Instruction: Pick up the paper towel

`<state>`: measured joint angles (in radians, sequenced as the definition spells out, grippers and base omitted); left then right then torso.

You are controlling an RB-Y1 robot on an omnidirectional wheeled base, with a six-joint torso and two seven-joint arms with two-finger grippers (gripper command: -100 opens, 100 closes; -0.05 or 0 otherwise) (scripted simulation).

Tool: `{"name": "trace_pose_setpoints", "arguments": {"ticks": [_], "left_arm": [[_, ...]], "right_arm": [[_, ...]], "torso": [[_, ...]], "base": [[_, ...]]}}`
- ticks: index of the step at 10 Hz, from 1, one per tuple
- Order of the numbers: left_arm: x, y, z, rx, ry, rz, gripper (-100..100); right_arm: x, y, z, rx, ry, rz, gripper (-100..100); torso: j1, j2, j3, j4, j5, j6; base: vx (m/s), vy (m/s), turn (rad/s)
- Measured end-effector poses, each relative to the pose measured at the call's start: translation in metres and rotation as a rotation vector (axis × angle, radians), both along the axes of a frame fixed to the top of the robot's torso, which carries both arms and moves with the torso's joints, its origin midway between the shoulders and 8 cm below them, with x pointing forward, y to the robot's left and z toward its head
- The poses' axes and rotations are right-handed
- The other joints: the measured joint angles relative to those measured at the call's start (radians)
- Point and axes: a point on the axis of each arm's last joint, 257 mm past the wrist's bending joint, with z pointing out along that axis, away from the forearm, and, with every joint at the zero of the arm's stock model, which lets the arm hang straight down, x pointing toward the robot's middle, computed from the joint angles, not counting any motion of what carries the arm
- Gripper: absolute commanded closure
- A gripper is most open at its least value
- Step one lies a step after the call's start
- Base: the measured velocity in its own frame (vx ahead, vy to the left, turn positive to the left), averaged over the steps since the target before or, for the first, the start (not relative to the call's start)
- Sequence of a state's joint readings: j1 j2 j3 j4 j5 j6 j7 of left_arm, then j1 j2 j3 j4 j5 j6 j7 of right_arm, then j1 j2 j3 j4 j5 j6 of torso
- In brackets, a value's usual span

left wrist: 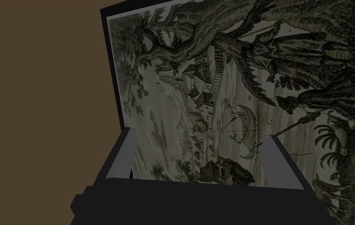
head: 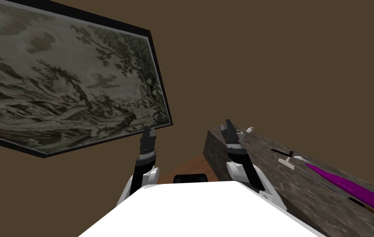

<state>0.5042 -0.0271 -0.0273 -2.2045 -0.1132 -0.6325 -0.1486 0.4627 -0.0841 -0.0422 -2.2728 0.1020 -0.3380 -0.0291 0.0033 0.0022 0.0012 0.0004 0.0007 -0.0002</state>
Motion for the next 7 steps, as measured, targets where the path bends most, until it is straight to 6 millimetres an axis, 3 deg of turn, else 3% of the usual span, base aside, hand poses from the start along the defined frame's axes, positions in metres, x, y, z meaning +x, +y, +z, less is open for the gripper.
{"name": "trace_pose_setpoints", "arguments": {"ticks": [2,7], "left_arm": [[0.000,0.000,0.000,0.000,0.000,0.000,0],[0.000,0.000,0.000,0.000,0.000,0.000,0]], "right_arm": [[0.016,-0.010,-0.027,-0.063,0.093,-0.034,-100],[0.041,-0.042,-0.083,-0.171,0.270,-0.123,-100]], "torso": [[0.002,0.001,0.000,0.000,0.001,0.000],[-0.001,-0.001,0.000,0.000,0.000,0.000]], "base": [[-0.043,0.096,0.144],[-0.021,0.038,0.067]]}}
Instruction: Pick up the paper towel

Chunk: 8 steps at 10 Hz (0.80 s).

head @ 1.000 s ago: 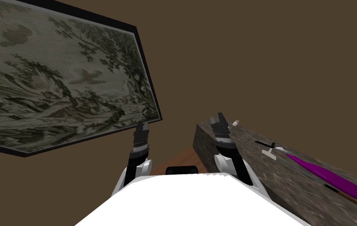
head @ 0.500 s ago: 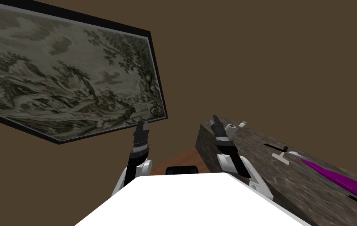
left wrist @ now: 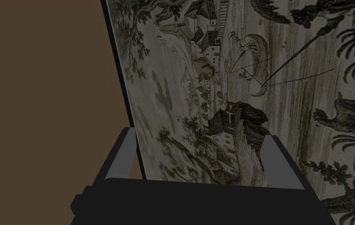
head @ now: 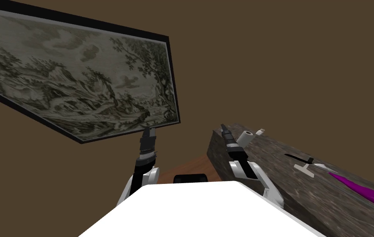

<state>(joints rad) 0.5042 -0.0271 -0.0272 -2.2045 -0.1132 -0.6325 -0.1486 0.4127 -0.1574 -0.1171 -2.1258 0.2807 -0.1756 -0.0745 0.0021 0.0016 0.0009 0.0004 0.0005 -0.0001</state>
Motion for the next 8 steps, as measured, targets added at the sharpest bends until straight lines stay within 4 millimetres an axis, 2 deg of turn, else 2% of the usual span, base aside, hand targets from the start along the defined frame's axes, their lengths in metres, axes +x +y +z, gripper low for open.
{"name": "trace_pose_setpoints", "arguments": {"ticks": [2,5,8], "left_arm": [[0.000,0.000,0.000,0.000,0.000,0.000,0],[0.000,0.000,0.000,0.000,0.000,0.000,0],[0.000,0.000,0.000,0.000,0.000,0.000,0]], "right_arm": [[0.009,-0.014,-0.018,-0.039,0.059,-0.039,-100],[0.015,-0.052,-0.054,-0.113,0.172,-0.121,-100],[0.024,-0.078,-0.076,-0.166,0.256,-0.195,-100]], "torso": [[0.001,0.000,0.000,0.000,0.000,0.000],[0.001,0.001,0.001,0.000,0.000,0.000],[0.000,0.000,0.000,0.000,0.000,0.000]], "base": [[-0.023,0.076,0.132],[-0.032,0.057,0.064],[-0.021,0.057,0.088]]}}
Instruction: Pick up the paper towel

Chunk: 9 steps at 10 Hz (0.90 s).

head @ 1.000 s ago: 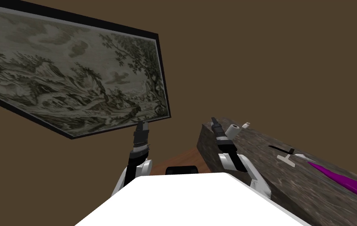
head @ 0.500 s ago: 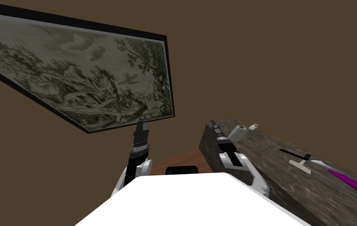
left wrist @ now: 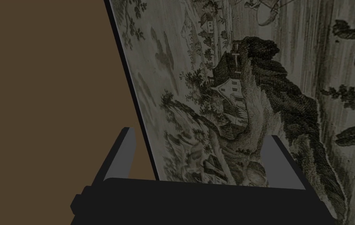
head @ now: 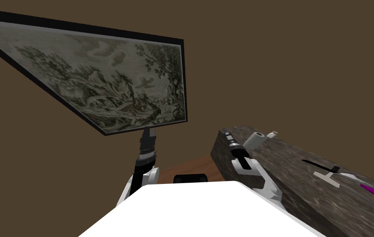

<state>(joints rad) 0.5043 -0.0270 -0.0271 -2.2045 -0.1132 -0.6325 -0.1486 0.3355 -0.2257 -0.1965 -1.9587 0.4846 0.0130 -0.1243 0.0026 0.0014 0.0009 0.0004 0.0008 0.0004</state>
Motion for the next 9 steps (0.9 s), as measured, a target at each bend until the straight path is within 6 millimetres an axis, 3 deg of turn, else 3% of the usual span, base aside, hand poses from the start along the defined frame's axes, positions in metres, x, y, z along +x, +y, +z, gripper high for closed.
{"name": "trace_pose_setpoints", "arguments": {"ticks": [5,9], "left_arm": [[0.000,0.000,0.000,0.000,0.000,0.000,0],[0.000,0.000,0.000,0.000,0.000,0.000,0]], "right_arm": [[-0.003,-0.066,-0.045,-0.088,0.152,-0.160,-100],[-0.017,-0.116,-0.069,-0.160,0.256,-0.285,-100]], "torso": [[0.000,0.001,0.000,0.000,0.000,0.000],[0.000,0.001,0.000,0.000,0.000,0.000]], "base": [[-0.020,0.051,0.071],[-0.019,0.050,0.069]]}}
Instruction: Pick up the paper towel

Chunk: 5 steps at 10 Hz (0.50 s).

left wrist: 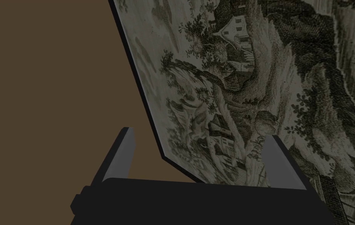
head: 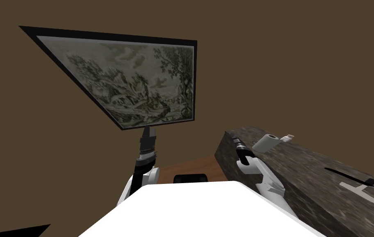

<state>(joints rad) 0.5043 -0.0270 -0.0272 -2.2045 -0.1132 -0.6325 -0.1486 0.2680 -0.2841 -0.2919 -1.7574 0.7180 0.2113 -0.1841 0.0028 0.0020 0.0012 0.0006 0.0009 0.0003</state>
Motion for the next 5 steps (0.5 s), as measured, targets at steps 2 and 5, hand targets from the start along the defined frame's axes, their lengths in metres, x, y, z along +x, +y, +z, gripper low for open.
{"name": "trace_pose_setpoints", "arguments": {"ticks": [2,5], "left_arm": [[0.000,0.000,0.000,0.000,0.000,0.000,0],[0.000,0.000,0.000,0.000,0.000,0.000,0]], "right_arm": [[-0.010,-0.023,-0.012,-0.028,0.048,-0.073,-100],[-0.024,-0.057,-0.024,-0.068,0.109,-0.169,-100]], "torso": [[-0.001,0.000,0.000,0.000,0.000,0.000],[-0.001,0.000,0.000,0.000,0.000,0.000]], "base": [[-0.019,0.041,0.073],[-0.016,0.032,0.043]]}}
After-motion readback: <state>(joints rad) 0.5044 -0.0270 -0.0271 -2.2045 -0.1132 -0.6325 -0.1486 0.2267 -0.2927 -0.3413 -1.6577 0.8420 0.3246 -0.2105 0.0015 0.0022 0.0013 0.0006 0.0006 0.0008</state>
